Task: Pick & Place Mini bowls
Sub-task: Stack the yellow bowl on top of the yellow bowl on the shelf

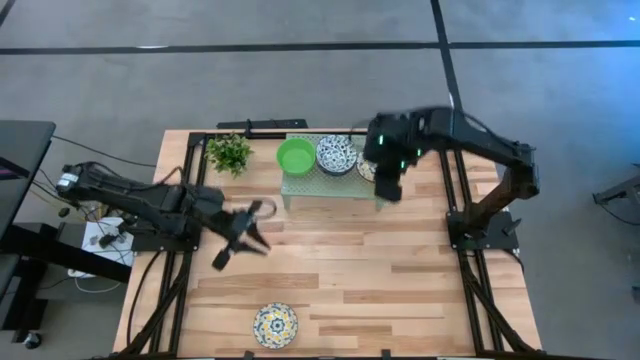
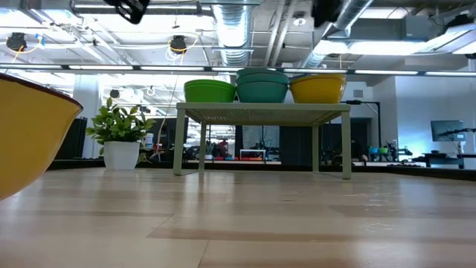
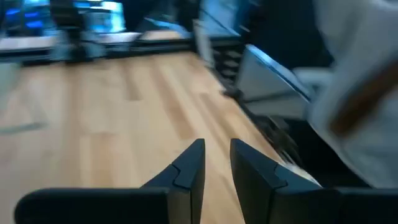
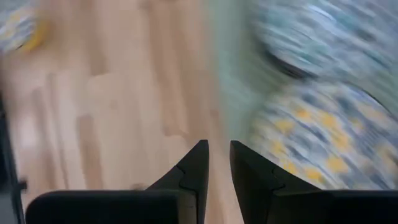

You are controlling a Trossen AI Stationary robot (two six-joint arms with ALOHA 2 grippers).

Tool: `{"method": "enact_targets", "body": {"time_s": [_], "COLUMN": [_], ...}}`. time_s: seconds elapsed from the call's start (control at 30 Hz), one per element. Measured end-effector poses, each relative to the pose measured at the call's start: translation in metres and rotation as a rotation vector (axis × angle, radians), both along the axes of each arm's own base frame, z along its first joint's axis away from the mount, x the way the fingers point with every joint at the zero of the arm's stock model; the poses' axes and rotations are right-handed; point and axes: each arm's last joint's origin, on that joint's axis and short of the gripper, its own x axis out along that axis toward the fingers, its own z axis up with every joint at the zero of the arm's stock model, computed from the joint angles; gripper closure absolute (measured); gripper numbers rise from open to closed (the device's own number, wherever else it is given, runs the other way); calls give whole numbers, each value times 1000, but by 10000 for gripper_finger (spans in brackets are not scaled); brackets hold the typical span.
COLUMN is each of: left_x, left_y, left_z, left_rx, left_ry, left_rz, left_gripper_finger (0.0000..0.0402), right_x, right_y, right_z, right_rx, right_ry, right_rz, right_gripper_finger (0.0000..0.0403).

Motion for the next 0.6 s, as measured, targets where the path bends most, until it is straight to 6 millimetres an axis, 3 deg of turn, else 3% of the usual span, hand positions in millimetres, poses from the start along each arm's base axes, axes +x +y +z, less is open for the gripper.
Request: {"method": "enact_targets", "body": {"time_s": [0.17,0.3,0.47,0.6], "left_x": [4,9,12,13], "left_y": [-36,-57,-80,-103], "left_z": [-17,-34,-54,-72], "left_rx": [104,119,66,102], "left_ry": [45,139,283,315], "left_rz": [-147,-142,-155,-229], "left_gripper_finger": [325,320,293,266], "right_x": [21,27,31,34], "right_y": [58,95,121,128], "right_z": [-6,-14,-30,-61], "right_rx": [-27,84,130,141], "right_ry": [-100,-168,-263,-337], "right_rz": [273,482,597,598], "right_gripper_finger": [342,342,342,342]}}
